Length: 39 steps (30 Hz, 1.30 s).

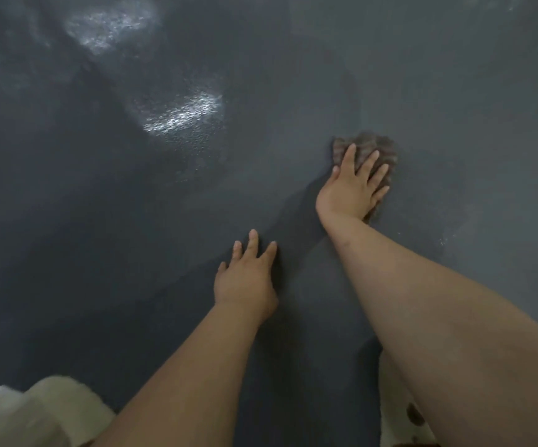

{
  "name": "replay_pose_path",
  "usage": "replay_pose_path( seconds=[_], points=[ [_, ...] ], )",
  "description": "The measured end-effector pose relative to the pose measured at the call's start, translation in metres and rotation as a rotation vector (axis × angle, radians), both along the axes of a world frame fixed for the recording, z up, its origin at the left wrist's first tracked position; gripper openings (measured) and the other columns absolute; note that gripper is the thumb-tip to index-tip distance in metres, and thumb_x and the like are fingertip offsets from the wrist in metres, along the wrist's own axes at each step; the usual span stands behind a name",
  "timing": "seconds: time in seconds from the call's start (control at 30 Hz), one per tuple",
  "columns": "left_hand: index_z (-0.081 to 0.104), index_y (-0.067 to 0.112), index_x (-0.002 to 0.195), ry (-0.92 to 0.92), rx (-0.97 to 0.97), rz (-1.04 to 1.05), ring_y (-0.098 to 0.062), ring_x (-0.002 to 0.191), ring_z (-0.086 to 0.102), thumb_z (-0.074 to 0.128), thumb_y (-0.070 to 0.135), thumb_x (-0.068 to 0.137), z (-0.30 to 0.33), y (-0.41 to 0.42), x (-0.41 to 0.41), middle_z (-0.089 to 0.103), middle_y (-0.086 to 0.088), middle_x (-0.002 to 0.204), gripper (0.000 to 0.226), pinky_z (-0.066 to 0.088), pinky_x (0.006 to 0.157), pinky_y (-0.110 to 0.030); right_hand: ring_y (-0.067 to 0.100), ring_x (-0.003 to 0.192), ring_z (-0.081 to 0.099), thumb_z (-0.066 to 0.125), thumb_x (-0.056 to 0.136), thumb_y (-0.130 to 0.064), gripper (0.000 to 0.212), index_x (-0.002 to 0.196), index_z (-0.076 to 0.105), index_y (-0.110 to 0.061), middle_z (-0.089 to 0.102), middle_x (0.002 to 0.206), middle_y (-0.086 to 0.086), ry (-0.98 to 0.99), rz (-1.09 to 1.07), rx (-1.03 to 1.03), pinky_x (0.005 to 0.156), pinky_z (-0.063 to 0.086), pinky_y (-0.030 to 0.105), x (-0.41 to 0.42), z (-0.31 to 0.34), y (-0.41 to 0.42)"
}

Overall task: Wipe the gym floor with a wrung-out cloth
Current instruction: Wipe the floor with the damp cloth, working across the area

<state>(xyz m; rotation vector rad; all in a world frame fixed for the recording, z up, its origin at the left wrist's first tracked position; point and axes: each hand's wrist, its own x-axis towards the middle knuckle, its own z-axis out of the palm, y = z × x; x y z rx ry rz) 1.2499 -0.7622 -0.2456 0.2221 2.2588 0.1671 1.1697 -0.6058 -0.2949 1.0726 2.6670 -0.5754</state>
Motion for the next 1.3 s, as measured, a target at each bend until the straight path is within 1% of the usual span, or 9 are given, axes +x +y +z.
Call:
replay_pose_path(
  seconds=[0.13, 0.27, 0.4, 0.53, 0.8, 0.87, 1.07, 1.17, 1.3],
  points=[
    [0.013, 0.028, 0.151, 0.136, -0.015, 0.174, -0.023, 0.146, 0.001, 0.047, 0.015, 0.089, 0.006, -0.032, 0.001, -0.007, 0.002, 0.159, 0.072, 0.018, 0.115, -0.037, 0.029, 0.146, -0.009, 0.028, 0.102, -0.030, 0.052, 0.151, 0.011, -0.031, -0.005, 0.160, 0.005, 0.019, 0.427, -0.037, 0.115, -0.006, 0.048, -0.024, 0.004, -0.059],
    [0.003, 0.021, 0.152, 0.131, -0.215, 0.541, -0.026, 0.146, -0.002, 0.053, 0.017, 0.090, 0.004, -0.087, 0.005, -0.012, -0.003, 0.158, 0.080, 0.017, 0.115, -0.037, 0.027, 0.146, -0.008, 0.031, 0.101, -0.033, 0.053, 0.151, 0.012, -0.034, -0.004, 0.160, 0.003, 0.033, 0.927, -0.057, 0.115, -0.005, 0.046, 0.005, 0.001, -0.125],
    [-0.013, 0.034, 0.149, -0.025, -0.258, 0.664, -0.035, 0.144, -0.008, 0.076, 0.031, 0.077, 0.001, -0.121, 0.006, -0.025, -0.001, 0.155, 0.114, 0.016, 0.115, -0.049, 0.024, 0.147, -0.006, 0.031, 0.101, -0.036, 0.051, 0.150, 0.014, -0.037, -0.002, 0.160, -0.001, 0.033, 1.321, -0.098, 0.115, -0.007, 0.042, 0.045, -0.002, -0.154],
    [-0.018, 0.038, 0.146, -0.069, -0.177, 0.695, -0.039, 0.143, -0.014, 0.084, 0.029, 0.068, -0.004, -0.126, 0.007, -0.030, 0.003, 0.153, 0.129, 0.023, 0.110, -0.060, 0.021, 0.147, 0.004, 0.037, 0.100, -0.032, 0.050, 0.148, 0.024, -0.034, 0.010, 0.159, -0.002, 0.128, 1.231, -0.091, 0.116, 0.002, 0.037, 0.024, -0.009, -0.143],
    [-0.016, 0.036, 0.147, -0.072, -0.124, 0.688, -0.044, 0.141, -0.016, 0.082, 0.023, 0.070, -0.008, -0.130, 0.006, -0.032, -0.001, 0.152, 0.125, 0.023, 0.106, -0.063, 0.027, 0.146, -0.006, 0.029, 0.102, -0.031, 0.052, 0.151, 0.013, -0.029, -0.002, 0.160, 0.004, 0.049, 0.716, 0.040, 0.116, -0.003, 0.045, -0.071, -0.007, -0.140],
    [-0.015, 0.035, 0.148, -0.084, -0.118, 0.687, -0.045, 0.140, -0.017, 0.082, 0.022, 0.071, -0.009, -0.129, 0.005, -0.033, -0.002, 0.151, 0.125, 0.022, 0.106, -0.064, 0.029, 0.146, -0.006, 0.029, 0.102, -0.028, 0.053, 0.152, 0.010, -0.028, -0.003, 0.160, 0.005, 0.048, 0.769, 0.062, 0.115, -0.002, 0.047, -0.072, -0.009, -0.165],
    [-0.012, 0.035, 0.148, -0.108, -0.119, 0.658, -0.047, 0.139, -0.015, 0.081, 0.021, 0.072, -0.012, -0.132, 0.005, -0.032, -0.002, 0.152, 0.121, 0.025, 0.103, -0.065, 0.021, 0.147, -0.006, 0.027, 0.103, -0.030, 0.050, 0.150, 0.012, -0.037, -0.003, 0.160, -0.004, 0.044, 1.475, -0.038, 0.116, -0.003, 0.040, -0.030, -0.007, -0.262],
    [-0.014, 0.035, 0.148, -0.094, -0.118, 0.654, -0.047, 0.139, -0.015, 0.081, 0.022, 0.072, -0.012, -0.132, 0.006, -0.031, -0.002, 0.152, 0.122, 0.026, 0.103, -0.065, 0.017, 0.147, -0.002, 0.027, 0.102, -0.034, 0.049, 0.150, 0.015, -0.035, 0.002, 0.160, -0.005, 0.100, 1.500, -0.009, 0.116, 0.000, 0.035, -0.044, -0.009, -0.253],
    [-0.016, 0.033, 0.148, -0.063, -0.126, 0.633, -0.049, 0.139, -0.013, 0.079, 0.021, 0.075, -0.015, -0.132, 0.009, -0.032, -0.004, 0.152, 0.121, 0.028, 0.103, -0.064, 0.021, 0.147, 0.001, 0.031, 0.102, -0.032, 0.049, 0.150, 0.020, -0.031, 0.004, 0.160, 0.000, 0.112, 1.208, 0.033, 0.116, 0.005, 0.037, -0.091, -0.007, -0.228]
  ],
)
